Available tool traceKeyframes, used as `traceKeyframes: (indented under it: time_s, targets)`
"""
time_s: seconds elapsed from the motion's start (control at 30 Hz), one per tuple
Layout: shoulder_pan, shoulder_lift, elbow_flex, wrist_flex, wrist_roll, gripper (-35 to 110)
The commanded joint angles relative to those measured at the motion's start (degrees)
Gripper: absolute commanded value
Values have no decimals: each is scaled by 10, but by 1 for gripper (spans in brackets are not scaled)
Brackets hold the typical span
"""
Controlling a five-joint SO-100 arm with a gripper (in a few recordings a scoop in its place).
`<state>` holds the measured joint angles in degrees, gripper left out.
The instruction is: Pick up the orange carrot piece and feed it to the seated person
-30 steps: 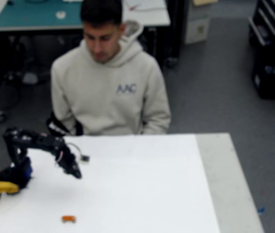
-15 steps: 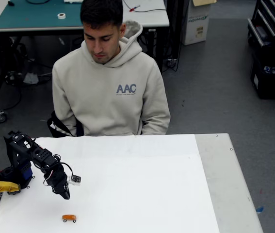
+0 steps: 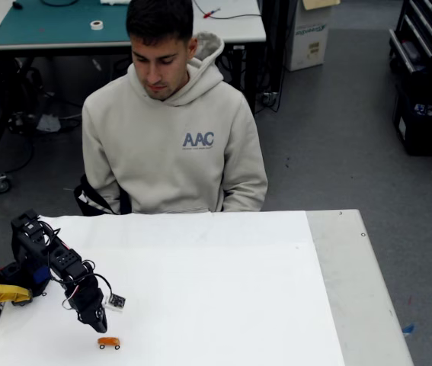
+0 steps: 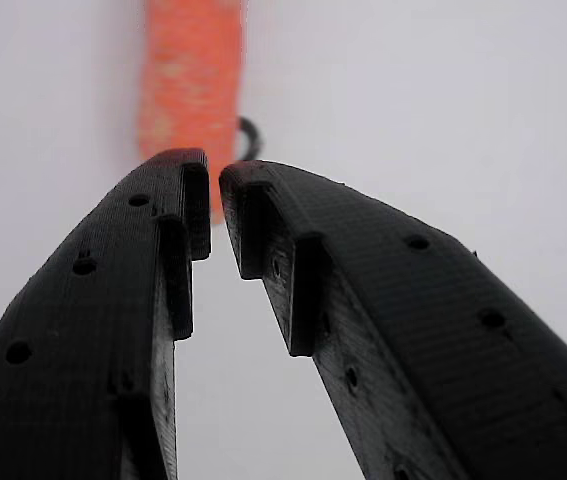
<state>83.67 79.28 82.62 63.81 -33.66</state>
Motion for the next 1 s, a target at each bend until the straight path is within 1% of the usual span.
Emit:
traceKeyframes:
  time_s: [0.0, 0.57, 0.67, 0.8, 0.97]
  targets:
    - [11, 1, -62, 4, -9, -2]
    - [3, -4, -62, 4, -9, -1]
    - [3, -4, -62, 4, -10, 4]
    - [3, -4, -62, 6, -10, 15]
    - [3, -4, -60, 12, -8, 24]
